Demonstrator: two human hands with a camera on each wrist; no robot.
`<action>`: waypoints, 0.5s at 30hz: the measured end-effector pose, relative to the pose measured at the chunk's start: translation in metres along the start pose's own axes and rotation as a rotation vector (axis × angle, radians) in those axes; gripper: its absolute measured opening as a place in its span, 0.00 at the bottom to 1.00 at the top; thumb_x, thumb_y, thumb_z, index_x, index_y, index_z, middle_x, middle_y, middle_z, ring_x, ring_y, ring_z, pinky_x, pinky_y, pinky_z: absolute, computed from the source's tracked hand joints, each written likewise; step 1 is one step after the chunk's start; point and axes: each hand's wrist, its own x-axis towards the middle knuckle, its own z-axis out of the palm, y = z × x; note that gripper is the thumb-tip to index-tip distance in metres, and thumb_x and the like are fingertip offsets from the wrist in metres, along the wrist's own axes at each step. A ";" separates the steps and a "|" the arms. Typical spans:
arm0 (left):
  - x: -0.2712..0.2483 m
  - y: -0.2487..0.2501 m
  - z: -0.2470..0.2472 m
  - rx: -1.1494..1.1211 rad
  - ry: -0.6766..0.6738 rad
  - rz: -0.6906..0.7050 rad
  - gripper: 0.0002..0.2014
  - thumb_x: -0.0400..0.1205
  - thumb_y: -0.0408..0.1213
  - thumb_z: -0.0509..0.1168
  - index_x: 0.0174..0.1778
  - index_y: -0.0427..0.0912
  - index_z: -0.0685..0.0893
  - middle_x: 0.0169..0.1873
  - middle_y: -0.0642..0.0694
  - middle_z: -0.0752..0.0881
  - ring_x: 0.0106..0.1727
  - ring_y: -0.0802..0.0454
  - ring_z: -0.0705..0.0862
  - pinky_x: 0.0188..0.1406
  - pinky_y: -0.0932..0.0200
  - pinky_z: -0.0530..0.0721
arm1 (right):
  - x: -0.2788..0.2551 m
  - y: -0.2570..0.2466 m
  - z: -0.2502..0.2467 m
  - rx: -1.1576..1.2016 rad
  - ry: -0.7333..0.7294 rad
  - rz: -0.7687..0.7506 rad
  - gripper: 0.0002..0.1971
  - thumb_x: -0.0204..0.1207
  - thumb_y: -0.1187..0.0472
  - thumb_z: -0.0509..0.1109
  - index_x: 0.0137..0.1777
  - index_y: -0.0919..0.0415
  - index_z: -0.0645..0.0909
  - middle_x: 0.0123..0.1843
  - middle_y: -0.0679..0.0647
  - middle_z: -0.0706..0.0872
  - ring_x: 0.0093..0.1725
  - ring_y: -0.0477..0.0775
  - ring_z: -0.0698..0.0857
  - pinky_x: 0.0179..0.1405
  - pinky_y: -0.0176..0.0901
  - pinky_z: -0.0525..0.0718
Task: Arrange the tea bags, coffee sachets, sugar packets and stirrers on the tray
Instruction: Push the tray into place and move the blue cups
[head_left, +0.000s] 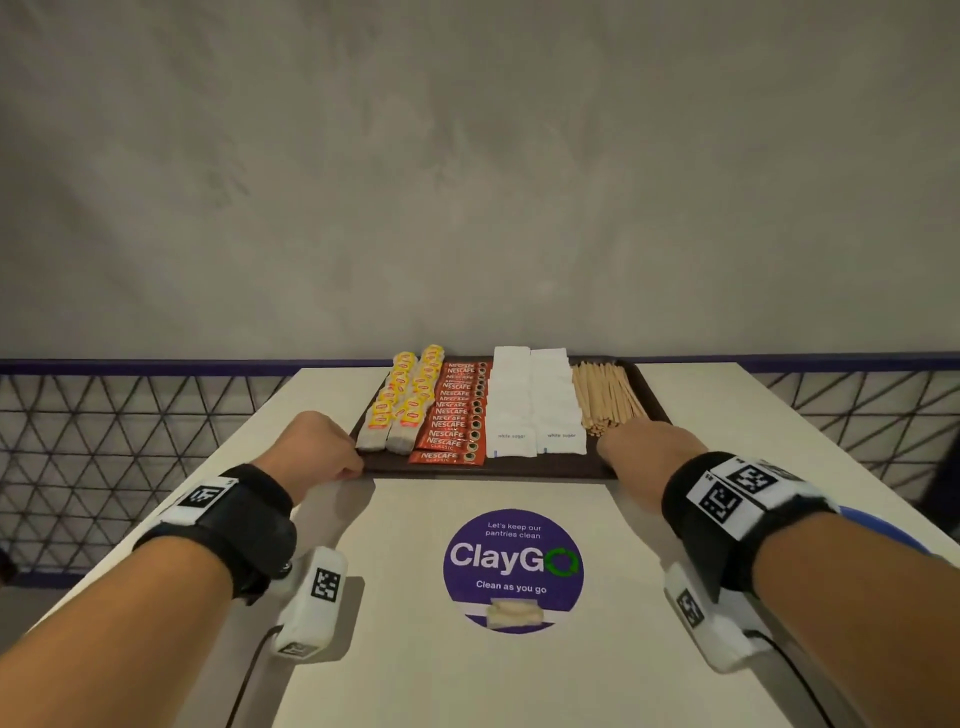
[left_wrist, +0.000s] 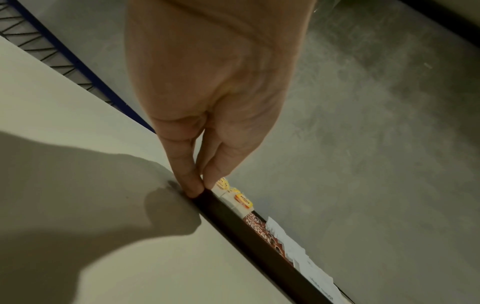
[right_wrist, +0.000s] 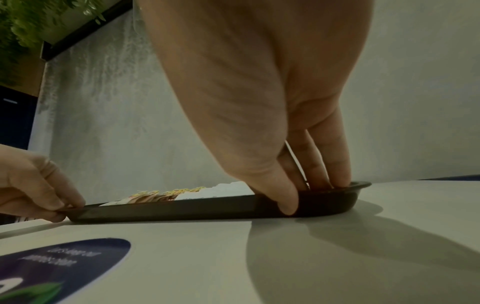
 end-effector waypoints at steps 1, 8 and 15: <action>0.000 -0.001 0.001 -0.007 0.007 0.002 0.05 0.72 0.20 0.75 0.42 0.23 0.91 0.46 0.23 0.90 0.54 0.27 0.91 0.63 0.34 0.89 | 0.001 0.000 0.001 -0.007 -0.001 0.001 0.13 0.87 0.67 0.61 0.66 0.60 0.82 0.48 0.53 0.77 0.45 0.53 0.78 0.53 0.42 0.83; -0.002 -0.005 0.000 -0.082 -0.026 -0.042 0.12 0.78 0.20 0.73 0.56 0.29 0.90 0.50 0.30 0.91 0.57 0.32 0.90 0.66 0.36 0.88 | -0.005 0.003 -0.003 0.016 -0.038 -0.053 0.13 0.86 0.66 0.64 0.68 0.62 0.81 0.60 0.57 0.86 0.53 0.56 0.85 0.56 0.43 0.84; -0.053 0.022 -0.030 0.166 0.036 0.144 0.24 0.82 0.35 0.75 0.75 0.39 0.81 0.69 0.37 0.84 0.63 0.36 0.86 0.66 0.37 0.87 | -0.066 0.031 -0.035 0.155 0.078 -0.128 0.14 0.85 0.60 0.65 0.67 0.62 0.82 0.60 0.59 0.87 0.56 0.58 0.85 0.57 0.48 0.86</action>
